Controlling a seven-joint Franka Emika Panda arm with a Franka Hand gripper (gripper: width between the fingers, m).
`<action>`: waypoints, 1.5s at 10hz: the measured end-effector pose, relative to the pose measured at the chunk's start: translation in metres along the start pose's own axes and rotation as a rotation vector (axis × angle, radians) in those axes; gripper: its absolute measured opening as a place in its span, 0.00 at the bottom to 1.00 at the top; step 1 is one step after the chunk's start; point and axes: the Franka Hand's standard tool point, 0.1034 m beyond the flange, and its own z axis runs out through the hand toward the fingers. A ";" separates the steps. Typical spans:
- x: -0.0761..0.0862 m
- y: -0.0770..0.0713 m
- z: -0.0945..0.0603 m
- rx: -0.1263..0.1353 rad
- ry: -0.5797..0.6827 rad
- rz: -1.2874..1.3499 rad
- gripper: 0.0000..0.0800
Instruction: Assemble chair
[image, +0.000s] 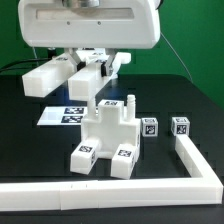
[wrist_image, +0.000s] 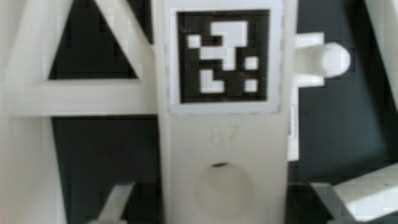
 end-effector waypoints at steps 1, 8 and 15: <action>-0.006 -0.012 -0.003 -0.007 0.017 -0.001 0.36; -0.028 -0.036 0.025 -0.018 0.042 -0.004 0.36; -0.029 -0.040 0.028 0.014 0.030 0.010 0.36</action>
Offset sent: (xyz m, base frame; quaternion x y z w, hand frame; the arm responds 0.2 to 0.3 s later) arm -0.0078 0.0137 -0.0103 0.0116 0.0138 0.0192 0.9997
